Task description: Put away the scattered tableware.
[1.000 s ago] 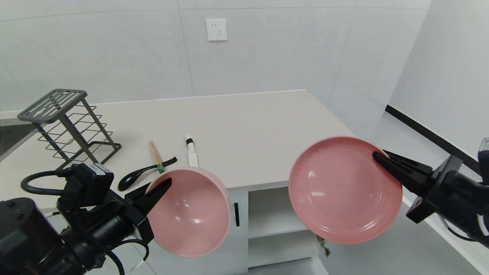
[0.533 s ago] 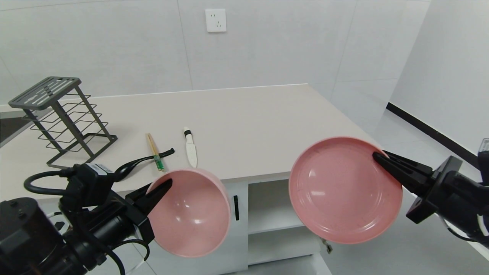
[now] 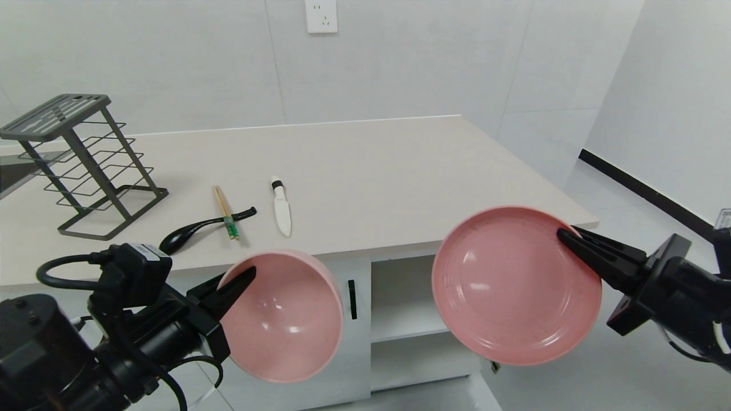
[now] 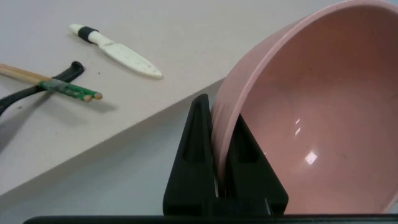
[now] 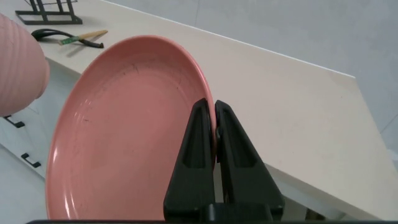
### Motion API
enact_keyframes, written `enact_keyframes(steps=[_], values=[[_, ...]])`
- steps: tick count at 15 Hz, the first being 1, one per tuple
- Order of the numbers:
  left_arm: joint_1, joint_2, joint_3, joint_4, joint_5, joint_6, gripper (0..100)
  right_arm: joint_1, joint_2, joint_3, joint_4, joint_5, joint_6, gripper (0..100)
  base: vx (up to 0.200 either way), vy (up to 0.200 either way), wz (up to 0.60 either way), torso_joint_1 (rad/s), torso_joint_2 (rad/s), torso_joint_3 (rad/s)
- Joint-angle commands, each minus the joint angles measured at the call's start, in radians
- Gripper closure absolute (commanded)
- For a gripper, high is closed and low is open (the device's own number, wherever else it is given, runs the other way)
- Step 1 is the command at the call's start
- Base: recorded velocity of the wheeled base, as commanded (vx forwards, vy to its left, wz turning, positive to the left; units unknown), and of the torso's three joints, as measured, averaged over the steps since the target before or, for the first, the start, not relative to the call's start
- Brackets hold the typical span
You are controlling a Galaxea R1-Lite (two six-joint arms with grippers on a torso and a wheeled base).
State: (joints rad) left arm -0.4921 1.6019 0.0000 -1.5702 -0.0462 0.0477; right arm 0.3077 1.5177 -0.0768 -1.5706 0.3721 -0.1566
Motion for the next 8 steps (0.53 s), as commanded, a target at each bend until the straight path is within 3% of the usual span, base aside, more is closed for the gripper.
enact_keyframes(steps=[1,8], values=[[0.001,0.003,0.000,-0.001,0.000,0.000,100,0.001,0.003,0.003,0.000,0.001,0.000,100,0.000,0.000,0.00,-0.154,0.31,0.149],[0.001,0.000,0.000,-0.001,0.000,0.000,100,0.001,0.004,0.006,0.000,0.001,-0.001,100,0.000,0.000,0.00,-0.121,0.24,0.115]])
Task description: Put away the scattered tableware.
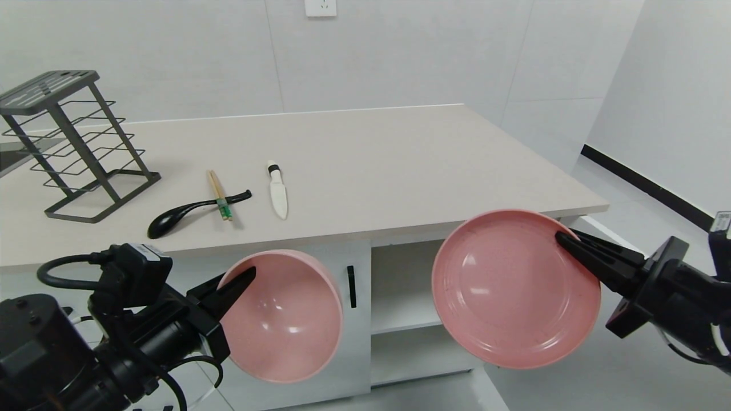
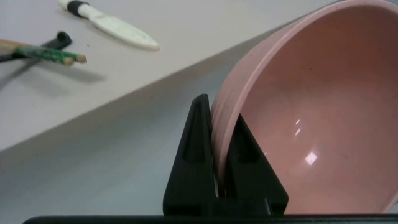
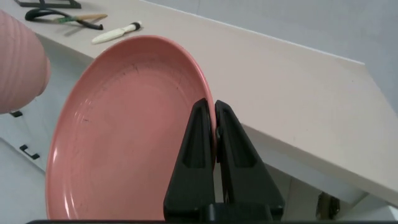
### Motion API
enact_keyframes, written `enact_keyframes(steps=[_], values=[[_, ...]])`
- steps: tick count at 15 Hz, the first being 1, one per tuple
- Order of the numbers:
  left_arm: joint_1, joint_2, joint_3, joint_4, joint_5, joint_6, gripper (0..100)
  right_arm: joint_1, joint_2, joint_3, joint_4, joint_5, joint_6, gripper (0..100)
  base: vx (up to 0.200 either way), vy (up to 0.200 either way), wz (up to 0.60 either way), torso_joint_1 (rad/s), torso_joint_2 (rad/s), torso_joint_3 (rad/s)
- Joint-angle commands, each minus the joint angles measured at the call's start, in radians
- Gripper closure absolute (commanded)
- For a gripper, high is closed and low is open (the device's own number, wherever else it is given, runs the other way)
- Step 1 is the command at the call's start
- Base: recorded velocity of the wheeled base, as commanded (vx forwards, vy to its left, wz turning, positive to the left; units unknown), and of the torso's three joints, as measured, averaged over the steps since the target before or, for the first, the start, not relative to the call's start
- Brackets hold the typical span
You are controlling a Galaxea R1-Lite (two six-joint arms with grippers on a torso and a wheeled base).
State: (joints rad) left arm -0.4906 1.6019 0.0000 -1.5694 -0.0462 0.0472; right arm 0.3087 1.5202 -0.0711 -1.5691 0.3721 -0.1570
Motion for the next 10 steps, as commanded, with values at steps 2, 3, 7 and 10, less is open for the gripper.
enact_keyframes(steps=[2,3,7,10], values=[[0.000,0.000,0.000,-0.001,0.000,0.000,100,0.000,0.005,0.001,-0.002,0.001,0.001,100,0.000,0.000,0.00,-0.110,0.22,0.107],[0.001,0.000,0.000,-0.001,0.000,0.000,100,0.000,0.009,0.002,-0.002,0.001,0.001,100,0.000,0.000,0.00,-0.124,0.26,0.110],[0.003,0.000,0.000,-0.001,0.000,0.000,100,0.000,0.011,0.005,-0.002,0.001,0.001,100,0.000,0.000,0.00,-0.111,0.21,0.110],[0.001,0.000,0.000,-0.001,0.000,0.000,100,0.000,0.009,0.004,-0.002,0.001,0.001,100,0.000,0.000,0.00,-0.111,0.22,0.095]])
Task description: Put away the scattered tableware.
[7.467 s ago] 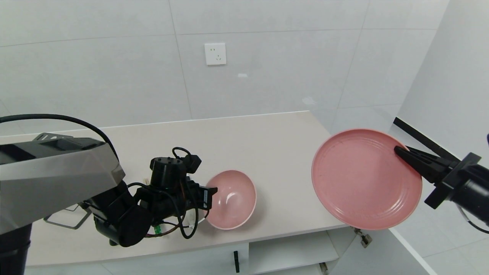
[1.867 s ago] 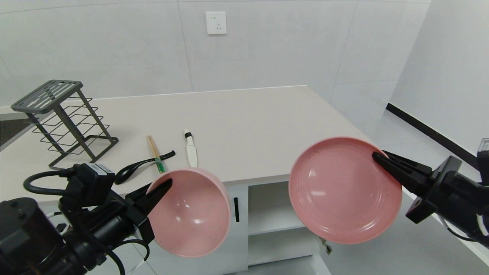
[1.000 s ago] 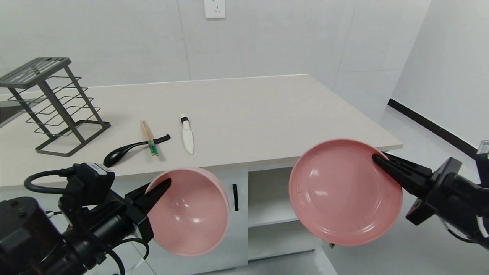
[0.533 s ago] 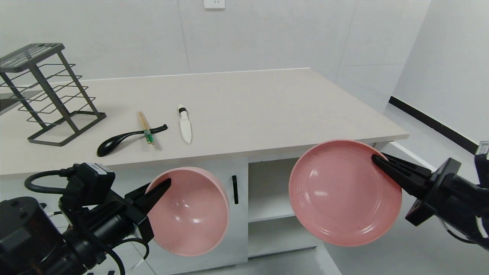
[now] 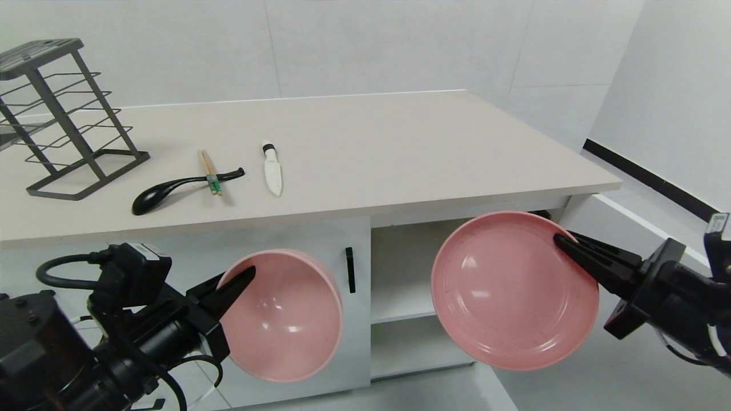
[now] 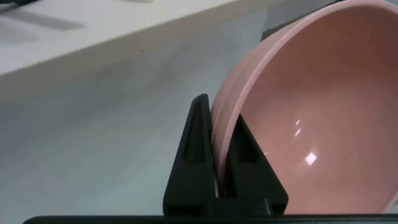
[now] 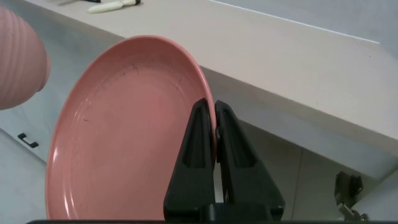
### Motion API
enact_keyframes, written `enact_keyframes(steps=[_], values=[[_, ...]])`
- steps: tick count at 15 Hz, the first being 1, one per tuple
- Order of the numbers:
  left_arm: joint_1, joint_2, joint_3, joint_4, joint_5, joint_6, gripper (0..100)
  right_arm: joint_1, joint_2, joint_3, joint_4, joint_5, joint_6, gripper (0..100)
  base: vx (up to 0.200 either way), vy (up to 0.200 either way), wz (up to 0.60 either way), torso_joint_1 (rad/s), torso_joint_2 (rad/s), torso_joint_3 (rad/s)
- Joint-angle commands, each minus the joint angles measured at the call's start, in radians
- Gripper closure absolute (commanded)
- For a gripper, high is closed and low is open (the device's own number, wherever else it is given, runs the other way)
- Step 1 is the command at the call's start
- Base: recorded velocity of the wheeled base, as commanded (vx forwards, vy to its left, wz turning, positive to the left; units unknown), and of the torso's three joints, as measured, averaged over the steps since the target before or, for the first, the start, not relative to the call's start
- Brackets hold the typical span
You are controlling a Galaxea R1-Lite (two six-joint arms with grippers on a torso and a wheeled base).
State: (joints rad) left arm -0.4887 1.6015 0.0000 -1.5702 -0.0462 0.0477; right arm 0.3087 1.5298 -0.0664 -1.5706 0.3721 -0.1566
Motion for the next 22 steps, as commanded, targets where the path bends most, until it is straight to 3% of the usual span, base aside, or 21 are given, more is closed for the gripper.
enact_keyframes(steps=[1,15,22], values=[[-0.001,0.000,0.000,-0.001,0.000,0.000,100,0.000,0.001,0.002,0.000,0.001,-0.001,100,0.000,0.000,0.00,-0.149,0.28,0.115],[0.001,0.000,0.000,-0.001,0.000,0.000,100,0.001,0.010,0.003,0.000,0.001,0.000,100,0.000,0.000,0.00,-0.136,0.22,0.099],[0.001,-0.008,0.000,-0.001,0.003,0.003,100,0.000,0.030,0.011,0.000,0.001,0.000,100,0.000,-0.029,0.00,-0.032,0.13,0.040]])
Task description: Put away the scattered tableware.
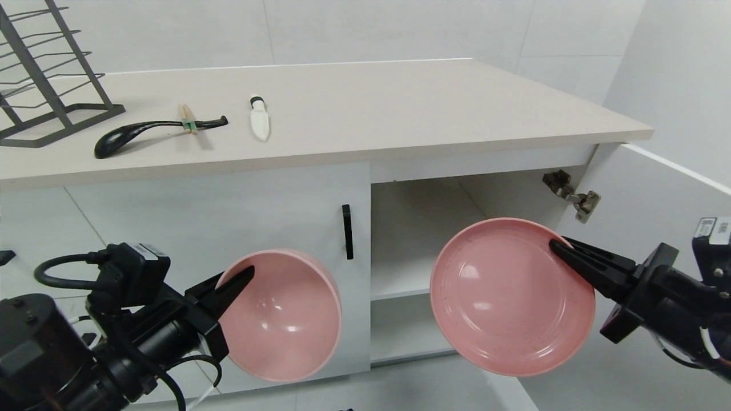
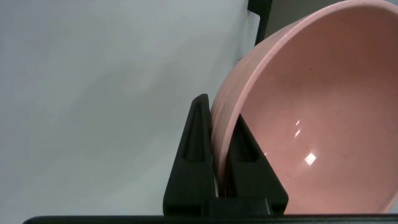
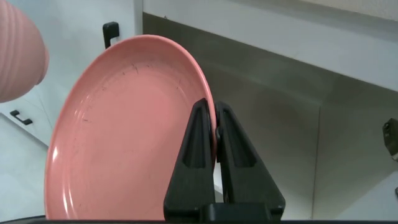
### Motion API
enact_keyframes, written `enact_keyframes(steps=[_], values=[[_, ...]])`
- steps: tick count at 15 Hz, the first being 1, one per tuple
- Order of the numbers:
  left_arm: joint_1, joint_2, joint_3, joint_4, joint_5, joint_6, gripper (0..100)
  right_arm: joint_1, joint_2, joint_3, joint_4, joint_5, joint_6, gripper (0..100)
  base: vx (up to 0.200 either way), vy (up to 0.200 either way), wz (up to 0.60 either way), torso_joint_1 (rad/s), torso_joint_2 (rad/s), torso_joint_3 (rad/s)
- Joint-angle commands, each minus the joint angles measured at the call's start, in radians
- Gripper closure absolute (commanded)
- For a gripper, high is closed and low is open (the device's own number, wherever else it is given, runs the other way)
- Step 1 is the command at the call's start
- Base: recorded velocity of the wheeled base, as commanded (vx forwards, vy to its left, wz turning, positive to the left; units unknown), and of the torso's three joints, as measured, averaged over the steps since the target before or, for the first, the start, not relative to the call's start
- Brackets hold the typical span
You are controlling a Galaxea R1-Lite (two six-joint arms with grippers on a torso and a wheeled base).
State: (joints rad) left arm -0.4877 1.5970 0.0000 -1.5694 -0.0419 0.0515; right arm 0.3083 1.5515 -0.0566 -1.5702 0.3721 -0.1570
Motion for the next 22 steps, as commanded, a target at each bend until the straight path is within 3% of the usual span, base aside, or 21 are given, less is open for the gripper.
enact_keyframes(steps=[1,11,14,17,18,19,22], values=[[0.000,-0.002,0.000,-0.001,0.005,0.001,100,0.000,0.012,0.001,-0.001,0.001,-0.001,100,0.000,-0.200,0.00,0.002,0.01,0.046],[0.000,-0.002,0.000,-0.001,0.014,0.008,100,0.000,0.021,0.008,-0.001,0.001,0.001,100,0.000,-0.020,0.00,-0.001,0.00,0.005],[0.004,0.003,0.000,-0.001,0.016,0.007,100,0.034,0.140,-0.048,-0.001,0.001,0.002,100,0.000,0.000,0.00,0.000,0.00,0.000],[0.080,-0.008,0.000,-0.001,0.017,0.014,100,0.106,0.295,-0.154,-0.001,-0.001,-0.001,100,0.067,0.000,0.00,0.001,0.00,0.001],[0.080,-0.012,0.000,-0.001,0.019,0.016,100,0.112,0.298,-0.150,-0.001,-0.002,-0.001,100,0.000,0.000,0.00,0.000,0.00,0.000],[0.075,-0.025,0.000,-0.001,0.017,0.018,100,0.112,0.298,-0.138,-0.001,-0.002,-0.001,100,0.000,0.000,0.00,0.000,0.00,0.000],[-0.032,-0.042,0.000,-0.001,0.020,0.033,100,0.066,0.298,-0.088,-0.001,-0.002,0.001,100,0.000,0.000,0.00,0.000,0.00,0.000]])
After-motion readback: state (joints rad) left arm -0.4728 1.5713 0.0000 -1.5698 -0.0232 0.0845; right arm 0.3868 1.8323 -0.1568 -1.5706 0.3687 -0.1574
